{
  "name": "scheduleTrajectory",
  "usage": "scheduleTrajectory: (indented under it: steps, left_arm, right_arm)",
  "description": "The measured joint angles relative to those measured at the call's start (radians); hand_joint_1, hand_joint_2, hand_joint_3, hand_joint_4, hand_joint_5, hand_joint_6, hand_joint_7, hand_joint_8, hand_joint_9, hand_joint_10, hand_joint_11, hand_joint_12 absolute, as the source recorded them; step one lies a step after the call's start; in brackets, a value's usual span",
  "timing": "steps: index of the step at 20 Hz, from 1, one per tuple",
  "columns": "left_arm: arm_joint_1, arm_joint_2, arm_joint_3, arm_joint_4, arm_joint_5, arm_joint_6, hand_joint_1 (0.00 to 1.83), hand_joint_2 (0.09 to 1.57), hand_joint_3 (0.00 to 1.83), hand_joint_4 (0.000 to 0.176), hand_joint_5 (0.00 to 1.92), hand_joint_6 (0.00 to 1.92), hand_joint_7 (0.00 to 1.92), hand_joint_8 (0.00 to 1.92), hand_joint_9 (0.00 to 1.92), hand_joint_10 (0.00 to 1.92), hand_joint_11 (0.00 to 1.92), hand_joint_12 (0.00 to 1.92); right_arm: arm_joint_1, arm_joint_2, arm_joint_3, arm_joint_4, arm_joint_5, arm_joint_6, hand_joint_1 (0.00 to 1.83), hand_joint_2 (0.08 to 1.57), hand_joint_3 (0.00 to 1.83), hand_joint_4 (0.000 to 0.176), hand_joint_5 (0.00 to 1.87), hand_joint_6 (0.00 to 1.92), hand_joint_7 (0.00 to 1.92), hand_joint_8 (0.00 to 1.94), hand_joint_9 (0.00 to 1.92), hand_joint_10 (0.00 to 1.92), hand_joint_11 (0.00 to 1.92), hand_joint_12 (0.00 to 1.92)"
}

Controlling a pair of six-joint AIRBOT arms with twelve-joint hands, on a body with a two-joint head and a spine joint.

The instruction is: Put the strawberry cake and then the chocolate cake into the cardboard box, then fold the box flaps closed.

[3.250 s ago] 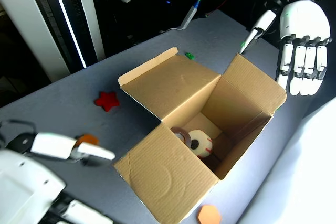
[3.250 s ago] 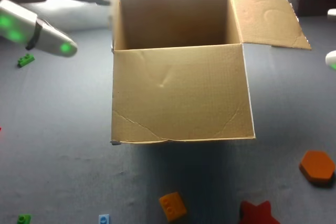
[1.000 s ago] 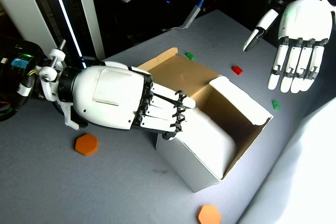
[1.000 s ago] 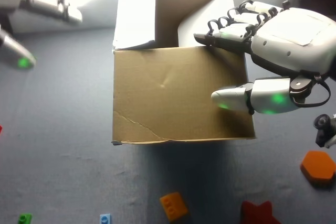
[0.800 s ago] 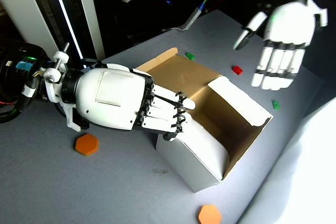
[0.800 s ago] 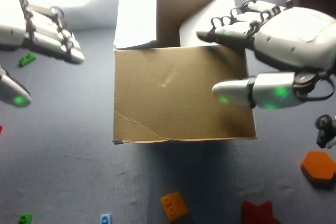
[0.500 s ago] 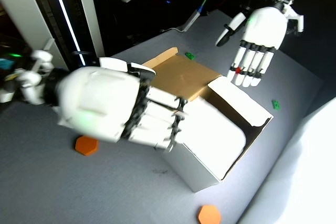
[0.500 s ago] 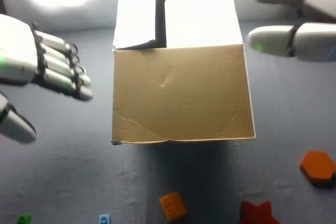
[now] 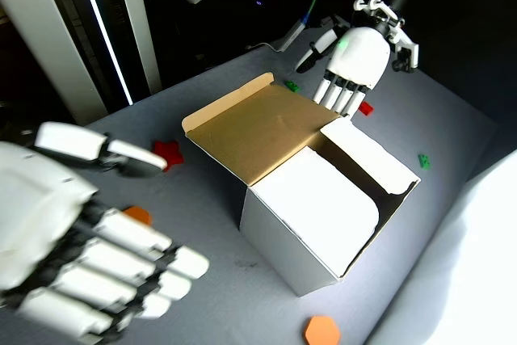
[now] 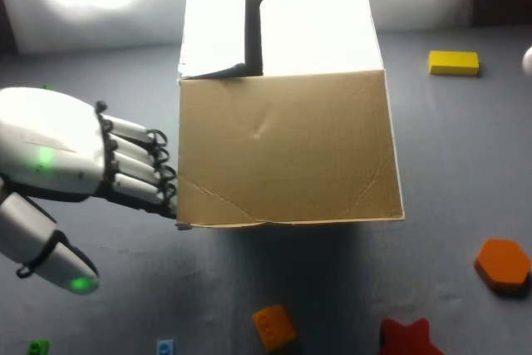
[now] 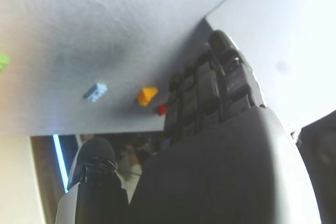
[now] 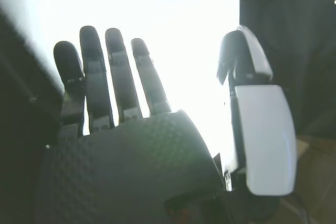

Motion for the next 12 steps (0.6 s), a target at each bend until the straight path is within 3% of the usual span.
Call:
scheduleTrajectory:
  steps: [6,9,12]
  left_arm:
    - [-0.003,0.001,-0.119,-0.027,0.051,0.003,0.00,1.15,0.00,0.024,0.15,0.00,0.17,0.00,0.20,0.01,0.00,0.77]
    - [-0.078,0.027,-0.151,-0.021,0.041,-0.026,0.00,1.13,0.00,0.033,0.15,0.00,0.16,0.00,0.19,0.00,0.00,0.78]
    - [-0.208,0.065,-0.151,0.021,0.013,-0.098,0.00,1.15,0.00,0.025,0.17,0.01,0.19,0.01,0.21,0.01,0.00,0.78]
  right_arm:
    - [0.000,-0.010,-0.001,0.090,0.029,0.015,0.20,1.16,0.00,0.000,0.26,0.02,0.38,0.00,0.27,0.42,0.00,1.46]
    - [0.000,-0.008,-0.001,0.099,0.065,0.026,0.18,1.15,0.00,0.000,0.27,0.02,0.40,0.00,0.30,0.39,0.00,1.47]
    - [0.000,-0.008,-0.001,0.100,0.065,0.026,0.20,1.15,0.00,0.000,0.26,0.01,0.39,0.00,0.30,0.37,0.00,1.46]
